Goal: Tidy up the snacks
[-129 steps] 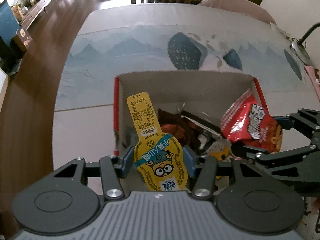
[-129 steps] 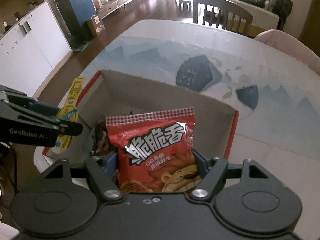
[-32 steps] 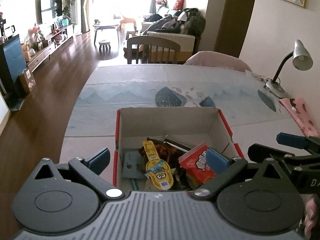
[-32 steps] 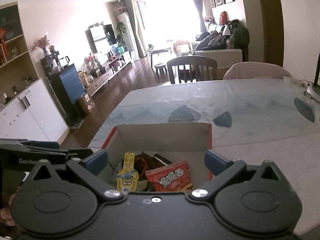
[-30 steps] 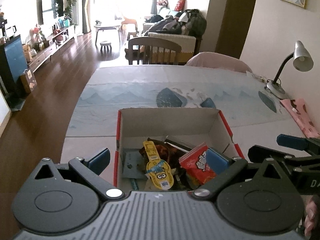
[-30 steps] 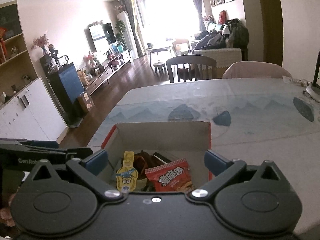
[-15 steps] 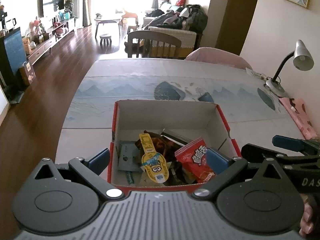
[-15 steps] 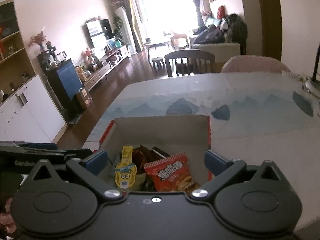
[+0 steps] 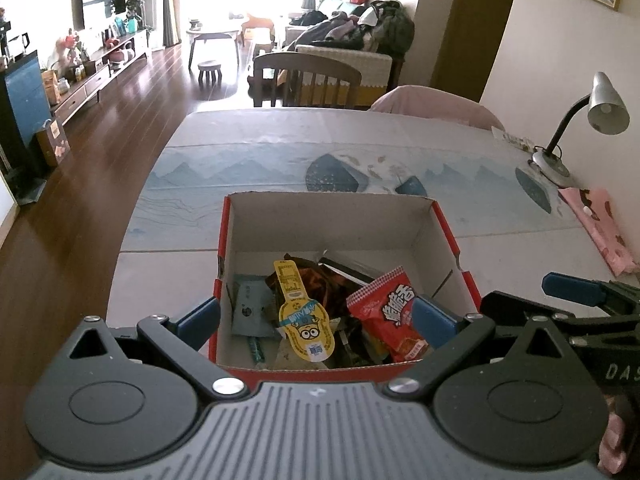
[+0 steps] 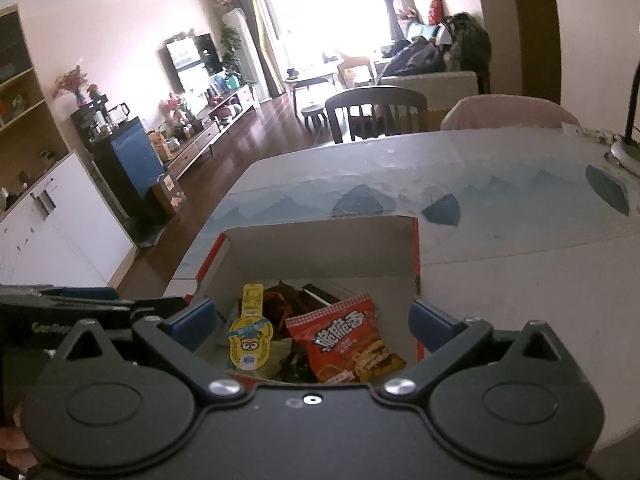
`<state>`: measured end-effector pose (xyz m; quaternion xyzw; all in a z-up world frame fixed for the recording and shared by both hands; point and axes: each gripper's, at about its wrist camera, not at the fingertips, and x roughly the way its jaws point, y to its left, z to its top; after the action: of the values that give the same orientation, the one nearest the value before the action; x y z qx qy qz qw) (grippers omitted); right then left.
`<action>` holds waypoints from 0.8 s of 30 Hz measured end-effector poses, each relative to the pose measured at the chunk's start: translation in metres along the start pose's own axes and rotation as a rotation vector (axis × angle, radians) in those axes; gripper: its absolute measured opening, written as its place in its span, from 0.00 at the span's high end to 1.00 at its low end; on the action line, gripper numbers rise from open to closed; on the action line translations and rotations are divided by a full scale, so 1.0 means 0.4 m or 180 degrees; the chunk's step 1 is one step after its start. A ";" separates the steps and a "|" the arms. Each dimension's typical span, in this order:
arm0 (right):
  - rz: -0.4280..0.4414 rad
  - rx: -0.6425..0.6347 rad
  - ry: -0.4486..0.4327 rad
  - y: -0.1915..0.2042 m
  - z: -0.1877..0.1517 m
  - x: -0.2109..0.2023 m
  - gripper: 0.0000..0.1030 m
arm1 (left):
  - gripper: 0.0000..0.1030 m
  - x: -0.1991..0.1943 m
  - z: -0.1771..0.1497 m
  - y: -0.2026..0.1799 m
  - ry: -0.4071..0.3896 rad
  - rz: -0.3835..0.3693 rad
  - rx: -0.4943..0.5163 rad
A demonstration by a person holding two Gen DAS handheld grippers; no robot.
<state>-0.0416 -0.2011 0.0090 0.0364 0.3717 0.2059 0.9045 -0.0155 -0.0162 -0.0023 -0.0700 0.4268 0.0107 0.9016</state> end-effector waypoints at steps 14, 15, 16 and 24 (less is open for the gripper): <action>-0.0015 0.0023 0.0000 0.006 -0.004 -0.006 0.00 | 0.00 0.001 -0.001 -0.006 0.0025 -0.0019 -0.0026; -0.0019 0.0026 -0.0004 0.006 -0.005 -0.007 0.00 | 0.00 0.001 -0.002 -0.008 0.0023 -0.0024 -0.0026; -0.0023 0.0028 -0.0009 0.006 -0.006 -0.009 0.00 | 0.00 0.001 -0.001 -0.008 0.0024 -0.0027 -0.0025; -0.0038 0.0032 -0.0018 -0.001 -0.008 -0.013 0.00 | 0.00 0.002 -0.001 -0.010 0.0023 -0.0056 -0.0022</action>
<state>-0.0471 -0.2038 0.0101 0.0393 0.3704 0.1985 0.9066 -0.0151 -0.0204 -0.0025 -0.0769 0.4293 0.0039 0.8999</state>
